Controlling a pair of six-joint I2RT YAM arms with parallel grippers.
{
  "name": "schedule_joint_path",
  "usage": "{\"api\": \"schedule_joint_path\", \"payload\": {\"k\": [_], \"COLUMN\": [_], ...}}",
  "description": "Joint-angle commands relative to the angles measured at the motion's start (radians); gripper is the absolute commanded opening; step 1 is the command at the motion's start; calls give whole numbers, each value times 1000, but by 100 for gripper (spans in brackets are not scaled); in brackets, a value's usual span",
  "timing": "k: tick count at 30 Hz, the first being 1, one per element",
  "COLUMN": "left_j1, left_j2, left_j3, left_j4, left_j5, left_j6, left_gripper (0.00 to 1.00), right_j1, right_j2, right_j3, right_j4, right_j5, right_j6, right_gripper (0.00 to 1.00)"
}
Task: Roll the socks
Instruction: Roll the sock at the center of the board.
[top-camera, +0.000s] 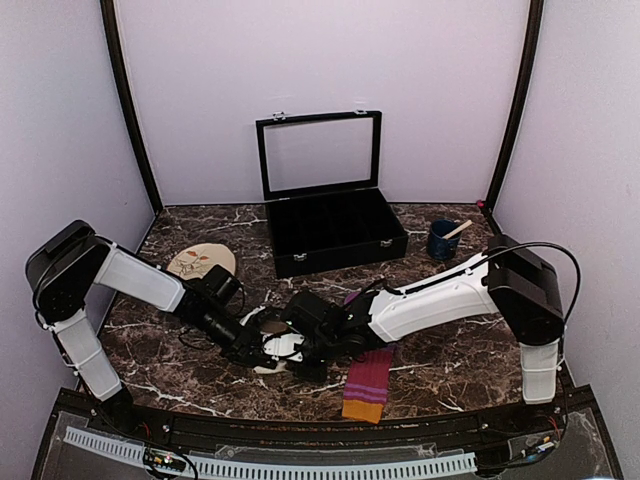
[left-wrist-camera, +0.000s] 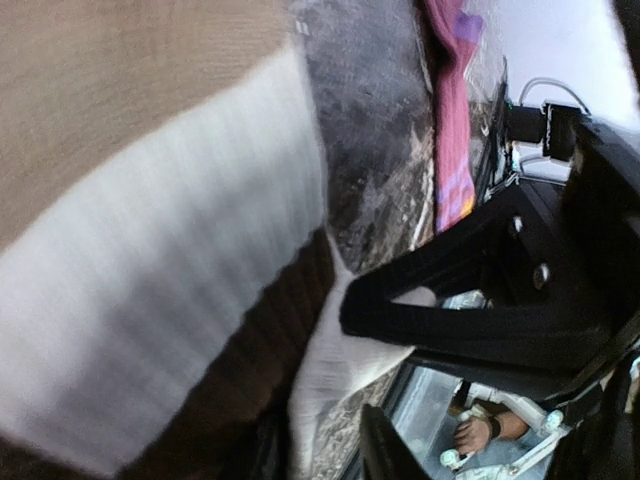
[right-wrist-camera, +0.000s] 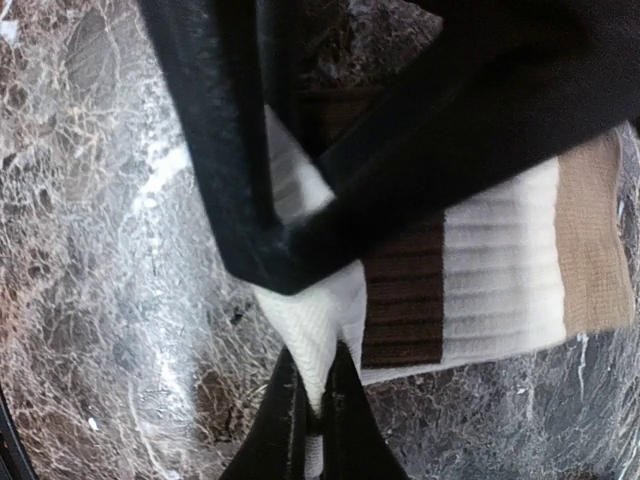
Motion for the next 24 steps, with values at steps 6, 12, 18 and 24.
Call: {"api": "schedule_joint_path", "payload": {"k": [6,12,18,24], "left_j1": [39,43,42,41], "left_j2": [-125,-236,-379,-471], "left_j3": [-43,-107,-207,-268], "left_j4": [-3,54,190,291], "left_j5": [-136,-237,-316,-351], "left_j6": [-75,-142,-221,-249], "left_gripper": [45,47,48,49], "right_j1": [0,-3,-31,-74], "right_j2": [25,26,45,60], "right_j3": [-36,-37,-10,-4], "right_j4": [-65,-69,-106,-115], "right_j5": [-68,-109,-199,-319], "right_j6": [74,130,205,282], "right_gripper": [0,0,0,0]}}
